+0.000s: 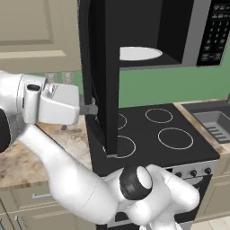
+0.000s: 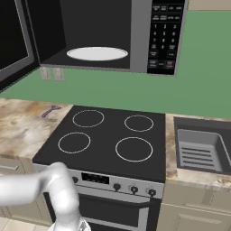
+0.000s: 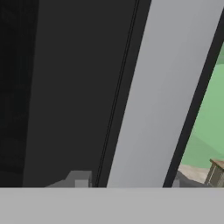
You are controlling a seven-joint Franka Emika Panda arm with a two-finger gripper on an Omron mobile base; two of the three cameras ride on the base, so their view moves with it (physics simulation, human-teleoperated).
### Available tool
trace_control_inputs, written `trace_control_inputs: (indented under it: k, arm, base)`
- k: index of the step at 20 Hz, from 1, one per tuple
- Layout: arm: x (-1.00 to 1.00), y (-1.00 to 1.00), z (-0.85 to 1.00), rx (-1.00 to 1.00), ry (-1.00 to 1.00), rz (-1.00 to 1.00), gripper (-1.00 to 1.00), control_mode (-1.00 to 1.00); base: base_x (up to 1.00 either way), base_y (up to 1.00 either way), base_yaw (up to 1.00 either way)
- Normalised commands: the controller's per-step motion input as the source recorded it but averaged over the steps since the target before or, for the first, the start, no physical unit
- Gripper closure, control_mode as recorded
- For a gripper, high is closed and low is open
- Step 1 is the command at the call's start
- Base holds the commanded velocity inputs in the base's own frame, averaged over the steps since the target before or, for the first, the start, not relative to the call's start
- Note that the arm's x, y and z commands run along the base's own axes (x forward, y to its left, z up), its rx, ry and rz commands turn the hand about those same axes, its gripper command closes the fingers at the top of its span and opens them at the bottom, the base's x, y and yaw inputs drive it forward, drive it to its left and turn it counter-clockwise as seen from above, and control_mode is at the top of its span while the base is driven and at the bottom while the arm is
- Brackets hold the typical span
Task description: Place the sponge inside the microwave to prepare for sanitizing.
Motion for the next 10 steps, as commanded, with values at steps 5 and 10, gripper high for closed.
trace_control_inputs:
  k: [5, 10]
  arm:
    - [0.0, 0.19, 0.0, 0.0, 0.0, -0.07, -1.0, -1.0]
    - [-0.16, 0.03, 0.0, 0.0, 0.0, -0.06, -1.0, -1.0]
  base:
    - [0.0, 0.0, 0.0]
    - [0.0, 0.0, 0.0]
